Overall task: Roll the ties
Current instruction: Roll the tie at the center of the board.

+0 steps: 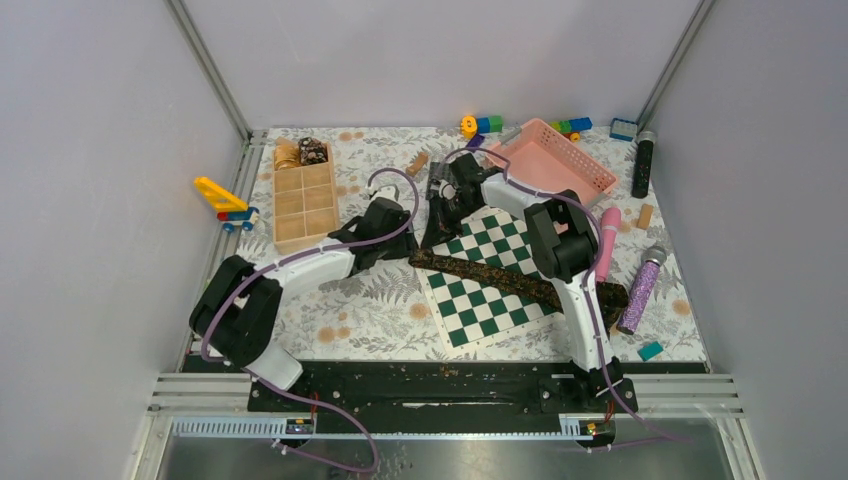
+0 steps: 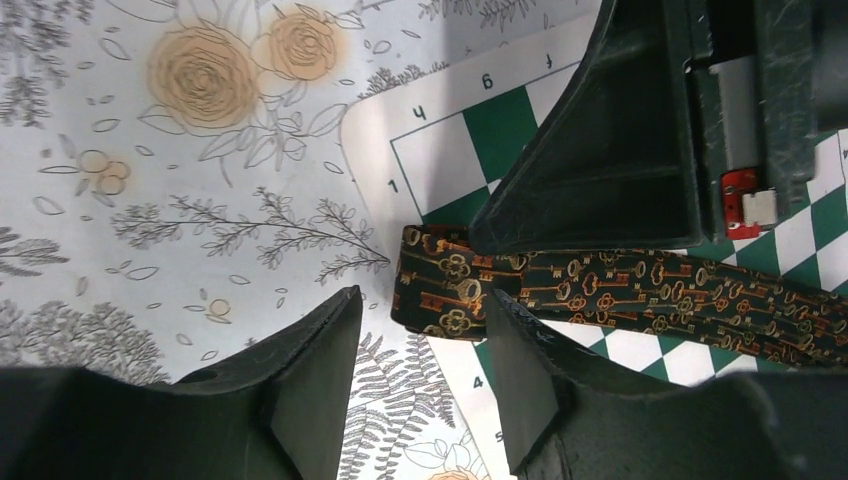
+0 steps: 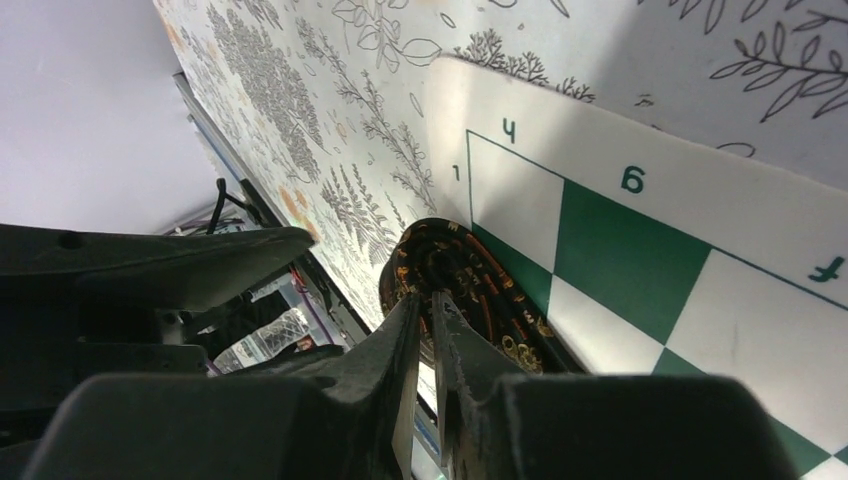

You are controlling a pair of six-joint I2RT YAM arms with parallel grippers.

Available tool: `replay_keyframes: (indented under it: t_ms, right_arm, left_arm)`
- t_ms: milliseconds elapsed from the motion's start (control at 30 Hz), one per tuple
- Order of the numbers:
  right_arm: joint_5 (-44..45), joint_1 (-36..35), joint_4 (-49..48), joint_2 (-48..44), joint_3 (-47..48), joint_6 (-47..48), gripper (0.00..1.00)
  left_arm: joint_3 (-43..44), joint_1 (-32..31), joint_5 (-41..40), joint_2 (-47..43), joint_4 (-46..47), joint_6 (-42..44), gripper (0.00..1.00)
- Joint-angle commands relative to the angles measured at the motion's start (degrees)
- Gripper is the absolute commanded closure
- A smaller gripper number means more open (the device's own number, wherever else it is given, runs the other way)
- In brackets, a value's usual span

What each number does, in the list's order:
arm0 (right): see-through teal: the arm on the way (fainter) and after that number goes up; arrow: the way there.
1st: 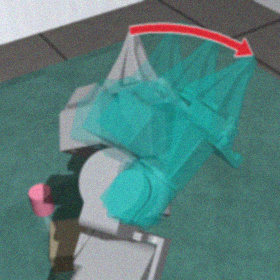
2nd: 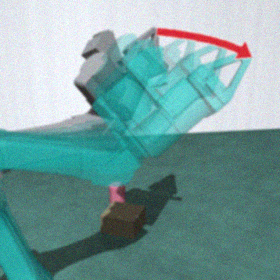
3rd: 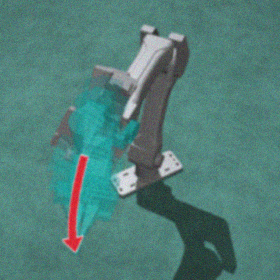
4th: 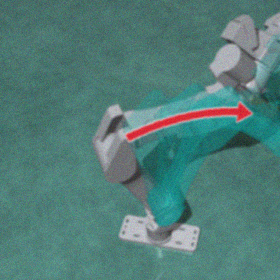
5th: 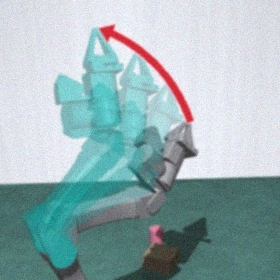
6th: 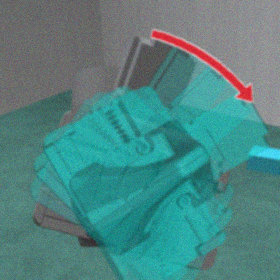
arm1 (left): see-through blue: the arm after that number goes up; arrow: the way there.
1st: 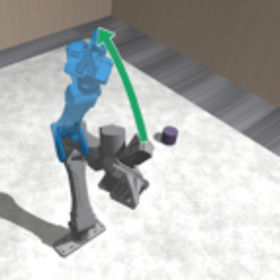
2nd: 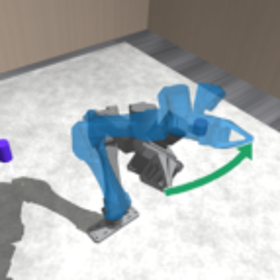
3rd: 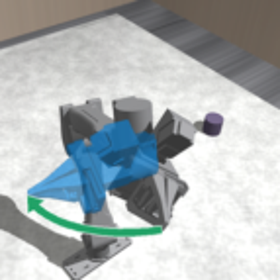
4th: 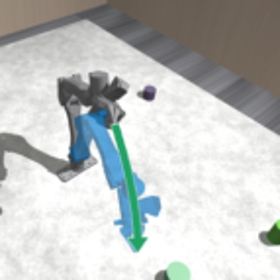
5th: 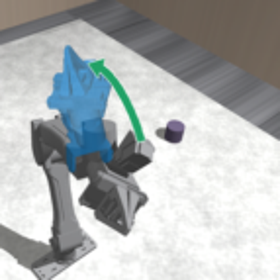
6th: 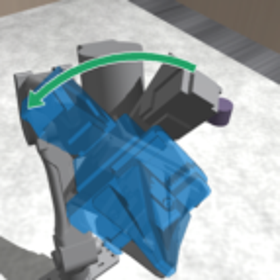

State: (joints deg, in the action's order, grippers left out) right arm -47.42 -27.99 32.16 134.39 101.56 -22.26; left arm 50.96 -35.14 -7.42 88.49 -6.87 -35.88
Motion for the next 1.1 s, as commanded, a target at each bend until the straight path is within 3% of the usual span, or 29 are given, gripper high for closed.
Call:
replay_keyframes:
  t_ms: [0,267,400,567,900,1067]
  right_arm:
    - [0.01,-0.53,-2.49,-5.87,-0.13,-2.10,0.83]
    - [0.74,-0.54,-3.25,-7.98,0.56,-3.07,0.82]
    - [5.77,-0.17,-1.99,-10.30,-0.63,-1.43,0.78]
    - [17.78,-0.30,2.00,-14.34,-2.46,6.20,0.62]
    - [32.92,-7.29,9.67,-17.47,-1.21,26.75,0.14]
    - [38.45,-12.56,11.37,-16.06,0.41,34.81,0.07]
  left_arm:
    - [-0.35,0.12,3.66,2.42,4.53,-0.65,0.50]
    - [-2.21,0.07,4.04,3.54,6.00,-0.95,0.54]
    - [-2.59,0.14,3.01,1.87,5.03,-0.86,0.55]
    - [-4.10,1.41,1.51,-4.13,3.19,-1.51,0.55]
    - [-7.12,7.76,-0.75,-15.59,-1.29,-3.04,0.52]
    - [-8.09,11.05,-1.08,-19.21,-3.24,-3.27,0.52]
